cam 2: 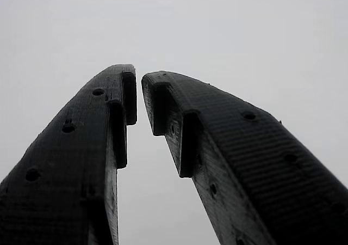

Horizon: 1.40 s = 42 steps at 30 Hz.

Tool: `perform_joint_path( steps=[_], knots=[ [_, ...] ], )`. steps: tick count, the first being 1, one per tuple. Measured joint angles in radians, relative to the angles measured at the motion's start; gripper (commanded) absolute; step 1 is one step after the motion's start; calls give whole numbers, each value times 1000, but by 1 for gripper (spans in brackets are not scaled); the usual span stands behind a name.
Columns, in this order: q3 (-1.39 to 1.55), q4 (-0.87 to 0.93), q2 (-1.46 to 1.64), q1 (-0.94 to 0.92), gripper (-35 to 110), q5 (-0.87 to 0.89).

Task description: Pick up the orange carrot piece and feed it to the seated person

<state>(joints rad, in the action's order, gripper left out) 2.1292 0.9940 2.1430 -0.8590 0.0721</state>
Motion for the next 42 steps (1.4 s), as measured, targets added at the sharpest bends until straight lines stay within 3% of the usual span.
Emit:
perform_joint_path(
  steps=[10, 22, 42],
  knots=[
    [-178, 0, -244, -198, -2, -91],
    [-371, 0, -514, -515, -2, -365],
    [-500, -3, -629, -598, -2, -626]
  ],
)
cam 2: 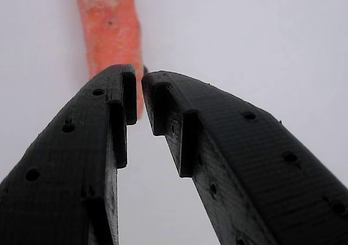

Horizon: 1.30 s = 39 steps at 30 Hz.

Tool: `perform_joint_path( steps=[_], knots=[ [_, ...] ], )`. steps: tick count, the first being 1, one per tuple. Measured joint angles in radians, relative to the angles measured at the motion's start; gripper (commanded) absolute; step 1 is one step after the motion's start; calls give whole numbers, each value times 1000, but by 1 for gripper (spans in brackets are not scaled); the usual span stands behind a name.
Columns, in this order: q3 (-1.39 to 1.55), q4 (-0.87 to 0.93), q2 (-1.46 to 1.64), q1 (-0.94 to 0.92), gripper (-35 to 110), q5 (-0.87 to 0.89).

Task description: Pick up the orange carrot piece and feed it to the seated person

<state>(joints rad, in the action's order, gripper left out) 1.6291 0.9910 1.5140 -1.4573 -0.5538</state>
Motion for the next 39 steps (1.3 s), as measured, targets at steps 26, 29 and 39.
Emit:
perform_joint_path(
  steps=[26, 29, 39],
  knots=[
    [61, 0, -3, -6, 16, -34],
    [61, 0, -3, -2, 18, -34],
    [61, 0, -3, 12, 18, -34]
  ],
)
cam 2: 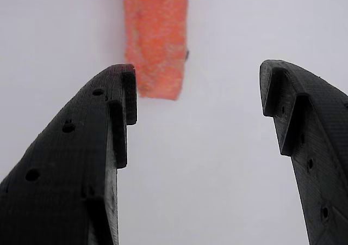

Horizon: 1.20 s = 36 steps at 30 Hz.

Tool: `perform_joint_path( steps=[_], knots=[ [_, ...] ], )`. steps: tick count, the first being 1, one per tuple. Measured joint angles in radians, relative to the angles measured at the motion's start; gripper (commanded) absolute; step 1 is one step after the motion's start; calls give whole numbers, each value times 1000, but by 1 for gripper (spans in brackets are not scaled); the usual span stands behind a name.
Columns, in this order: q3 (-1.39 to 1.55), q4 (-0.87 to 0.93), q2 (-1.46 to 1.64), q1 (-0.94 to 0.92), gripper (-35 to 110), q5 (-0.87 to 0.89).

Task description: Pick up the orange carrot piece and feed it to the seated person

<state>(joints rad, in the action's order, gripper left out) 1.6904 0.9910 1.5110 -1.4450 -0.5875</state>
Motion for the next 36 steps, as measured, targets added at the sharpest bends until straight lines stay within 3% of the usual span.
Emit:
perform_joint_path(
  steps=[28, 36],
  knots=[
    [-135, -2, -252, -9, 17, 0],
    [-133, -3, -308, -17, -3, 0]
  ],
)
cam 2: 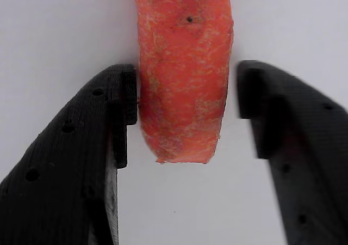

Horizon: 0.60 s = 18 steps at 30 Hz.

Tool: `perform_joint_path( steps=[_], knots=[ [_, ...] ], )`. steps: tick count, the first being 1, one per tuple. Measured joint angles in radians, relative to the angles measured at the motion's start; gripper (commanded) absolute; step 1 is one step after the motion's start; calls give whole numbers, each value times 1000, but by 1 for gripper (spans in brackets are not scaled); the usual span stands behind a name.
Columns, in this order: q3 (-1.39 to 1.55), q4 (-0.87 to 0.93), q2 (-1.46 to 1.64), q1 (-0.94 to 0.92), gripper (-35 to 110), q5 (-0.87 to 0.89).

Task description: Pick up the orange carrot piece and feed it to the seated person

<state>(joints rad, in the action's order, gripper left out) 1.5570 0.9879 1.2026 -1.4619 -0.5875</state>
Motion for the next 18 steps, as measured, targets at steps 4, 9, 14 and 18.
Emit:
perform_joint_path(
  steps=[4, 9, 14, 18],
  knots=[
    [21, -6, -5, -25, -1, 0],
    [41, -12, -5, -25, -2, 0],
    [40, -6, -5, -21, -2, 8],
    [40, -3, -5, -20, -2, 9]
  ],
)
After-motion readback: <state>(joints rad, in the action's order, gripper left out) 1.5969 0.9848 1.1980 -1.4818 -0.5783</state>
